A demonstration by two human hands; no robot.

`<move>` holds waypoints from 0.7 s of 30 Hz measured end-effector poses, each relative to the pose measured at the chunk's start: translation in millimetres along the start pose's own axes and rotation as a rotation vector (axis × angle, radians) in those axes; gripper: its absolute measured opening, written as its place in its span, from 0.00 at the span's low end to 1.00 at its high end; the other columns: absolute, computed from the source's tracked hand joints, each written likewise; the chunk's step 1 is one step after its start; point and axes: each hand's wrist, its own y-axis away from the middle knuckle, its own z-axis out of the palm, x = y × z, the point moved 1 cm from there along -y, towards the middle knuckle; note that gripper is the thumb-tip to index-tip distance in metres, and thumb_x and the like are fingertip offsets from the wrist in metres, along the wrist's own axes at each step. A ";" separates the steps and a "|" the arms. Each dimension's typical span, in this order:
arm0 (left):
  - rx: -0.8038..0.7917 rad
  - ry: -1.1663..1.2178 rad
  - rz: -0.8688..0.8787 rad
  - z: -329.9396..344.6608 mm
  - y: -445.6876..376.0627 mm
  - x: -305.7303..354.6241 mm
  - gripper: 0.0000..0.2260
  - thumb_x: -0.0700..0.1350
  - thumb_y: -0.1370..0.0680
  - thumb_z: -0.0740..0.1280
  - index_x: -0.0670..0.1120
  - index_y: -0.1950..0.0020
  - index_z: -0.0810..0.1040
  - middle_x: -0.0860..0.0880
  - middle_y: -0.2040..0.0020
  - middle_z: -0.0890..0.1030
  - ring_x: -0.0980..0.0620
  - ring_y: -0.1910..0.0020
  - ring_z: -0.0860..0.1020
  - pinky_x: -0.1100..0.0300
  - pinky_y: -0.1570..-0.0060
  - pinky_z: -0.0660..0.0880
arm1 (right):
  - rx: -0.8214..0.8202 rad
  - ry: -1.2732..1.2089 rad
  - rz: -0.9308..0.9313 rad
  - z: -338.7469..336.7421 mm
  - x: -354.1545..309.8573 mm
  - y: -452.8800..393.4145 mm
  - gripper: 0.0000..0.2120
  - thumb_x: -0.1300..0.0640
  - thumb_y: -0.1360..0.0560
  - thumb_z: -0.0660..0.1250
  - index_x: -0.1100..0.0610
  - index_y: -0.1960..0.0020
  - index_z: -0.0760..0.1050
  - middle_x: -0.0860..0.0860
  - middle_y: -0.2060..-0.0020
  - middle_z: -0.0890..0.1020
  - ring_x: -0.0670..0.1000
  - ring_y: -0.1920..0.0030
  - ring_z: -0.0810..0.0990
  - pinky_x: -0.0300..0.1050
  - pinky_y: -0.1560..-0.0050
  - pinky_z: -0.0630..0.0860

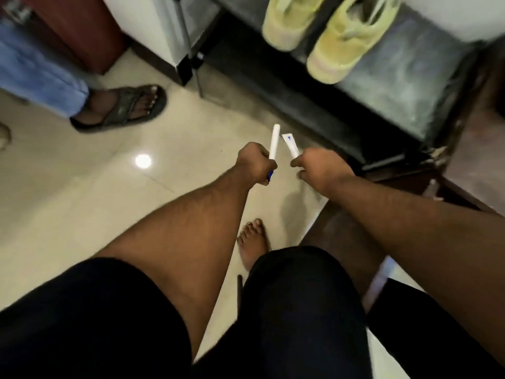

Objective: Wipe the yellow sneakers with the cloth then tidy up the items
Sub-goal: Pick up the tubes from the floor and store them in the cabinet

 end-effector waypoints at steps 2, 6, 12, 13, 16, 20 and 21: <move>-0.012 -0.052 0.056 10.0 22.7 32.3 0.04 0.33 0.30 0.70 0.34 0.57 0.78 0.38 0.65 0.78 0.41 0.69 0.77 0.42 0.62 0.82 | 0.056 -0.063 0.087 -17.2 12.7 36.2 0.17 0.55 0.24 0.66 0.48 0.36 0.75 0.54 0.40 0.76 0.57 0.41 0.76 0.49 0.43 0.73; -0.076 -0.103 0.179 39.7 92.9 93.9 0.07 0.31 0.30 0.70 0.33 0.54 0.78 0.38 0.65 0.77 0.42 0.71 0.77 0.45 0.65 0.82 | 0.216 -0.260 0.226 -55.2 40.7 127.9 0.15 0.59 0.26 0.67 0.53 0.40 0.78 0.56 0.44 0.80 0.58 0.48 0.80 0.51 0.46 0.78; -0.231 -0.092 0.242 103.6 195.0 134.5 0.05 0.30 0.31 0.72 0.37 0.60 0.78 0.39 0.67 0.78 0.47 0.73 0.76 0.56 0.69 0.79 | 0.289 -0.329 0.290 -80.9 93.3 282.4 0.15 0.56 0.27 0.69 0.49 0.40 0.79 0.53 0.46 0.82 0.54 0.47 0.79 0.42 0.49 0.72; -0.261 -0.128 0.240 120.4 211.9 134.0 0.05 0.30 0.31 0.72 0.37 0.62 0.78 0.39 0.67 0.78 0.48 0.74 0.76 0.58 0.72 0.78 | 0.282 -0.334 0.313 -77.8 105.7 310.2 0.15 0.55 0.27 0.69 0.49 0.40 0.79 0.53 0.45 0.81 0.54 0.46 0.79 0.41 0.50 0.71; -0.321 -0.254 0.230 170.1 247.6 126.0 0.05 0.29 0.32 0.72 0.32 0.58 0.79 0.37 0.67 0.78 0.49 0.78 0.75 0.60 0.77 0.76 | 0.272 -0.358 0.369 -58.5 141.3 373.3 0.14 0.53 0.28 0.71 0.48 0.42 0.81 0.53 0.47 0.82 0.54 0.47 0.79 0.41 0.54 0.70; -0.343 -0.386 0.235 236.2 265.2 102.1 0.10 0.31 0.32 0.74 0.28 0.52 0.81 0.41 0.71 0.78 0.52 0.82 0.74 0.55 0.72 0.80 | 0.319 -0.490 0.421 -20.5 191.8 422.1 0.14 0.53 0.30 0.73 0.51 0.44 0.82 0.51 0.47 0.83 0.50 0.46 0.80 0.43 0.45 0.74; -0.344 -0.419 0.225 253.2 263.6 95.9 0.10 0.32 0.32 0.75 0.30 0.53 0.82 0.41 0.71 0.79 0.51 0.80 0.76 0.53 0.68 0.81 | 0.326 -0.533 0.436 -7.9 205.7 428.5 0.15 0.53 0.30 0.73 0.52 0.44 0.82 0.51 0.46 0.83 0.49 0.46 0.80 0.43 0.44 0.74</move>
